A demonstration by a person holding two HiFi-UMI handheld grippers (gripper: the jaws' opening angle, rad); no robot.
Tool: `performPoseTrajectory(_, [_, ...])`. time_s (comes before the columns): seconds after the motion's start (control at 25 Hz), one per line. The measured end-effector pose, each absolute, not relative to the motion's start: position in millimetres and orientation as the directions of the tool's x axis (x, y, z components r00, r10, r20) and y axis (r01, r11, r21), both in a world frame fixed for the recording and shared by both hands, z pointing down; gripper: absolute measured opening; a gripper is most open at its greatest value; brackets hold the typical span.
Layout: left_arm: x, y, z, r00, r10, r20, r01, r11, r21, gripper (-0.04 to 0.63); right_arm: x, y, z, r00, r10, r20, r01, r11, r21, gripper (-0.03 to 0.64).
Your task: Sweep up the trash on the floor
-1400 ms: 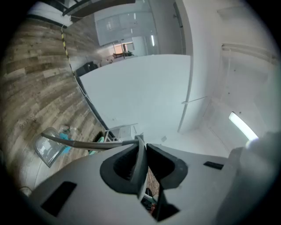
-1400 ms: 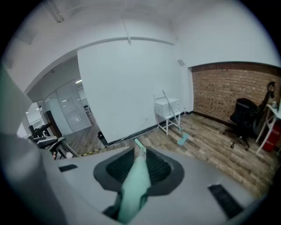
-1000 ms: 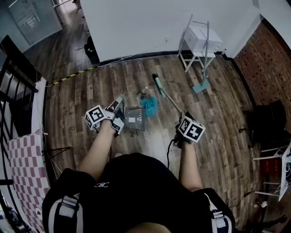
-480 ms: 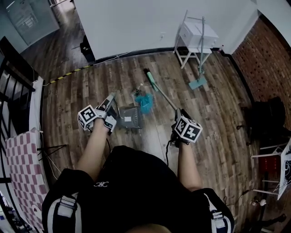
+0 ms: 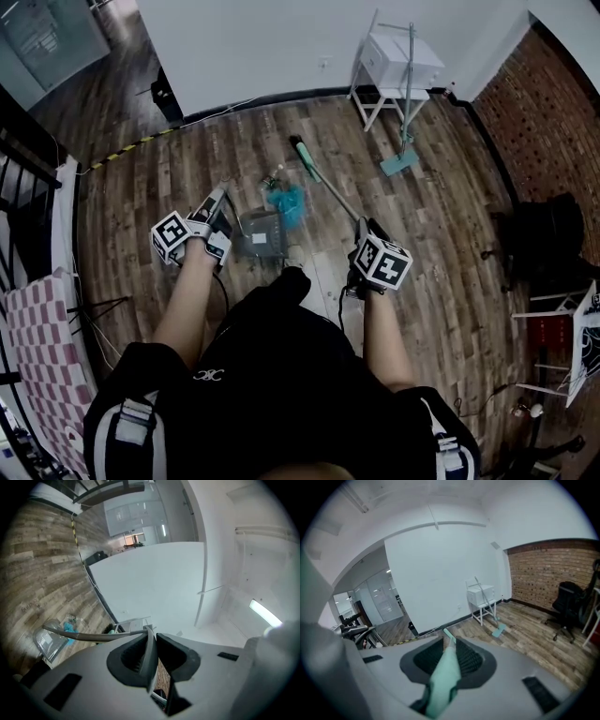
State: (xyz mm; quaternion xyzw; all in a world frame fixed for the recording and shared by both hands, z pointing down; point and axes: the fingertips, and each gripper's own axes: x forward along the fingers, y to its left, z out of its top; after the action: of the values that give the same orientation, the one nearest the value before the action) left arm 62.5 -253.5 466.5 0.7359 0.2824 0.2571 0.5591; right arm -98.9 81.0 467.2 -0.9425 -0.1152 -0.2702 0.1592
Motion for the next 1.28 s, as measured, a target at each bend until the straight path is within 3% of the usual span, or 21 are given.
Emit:
performPoseTrajectory(0.76, [212, -189, 481, 0.734, 0.675, 0.077, 0.092, -0.211, 0.973, 0.063, 63, 175, 462, 0.816, 0.085, 0.572, 0.239, -0.950, -0.199, 0.094])
performPoseTrajectory(1.28, [294, -169, 472, 0.779, 0.627, 0.022, 0.102, -0.161, 0.982, 0.062, 174, 210, 469, 0.808, 0.057, 0.586, 0.205, -0.960, -0.190, 0.092])
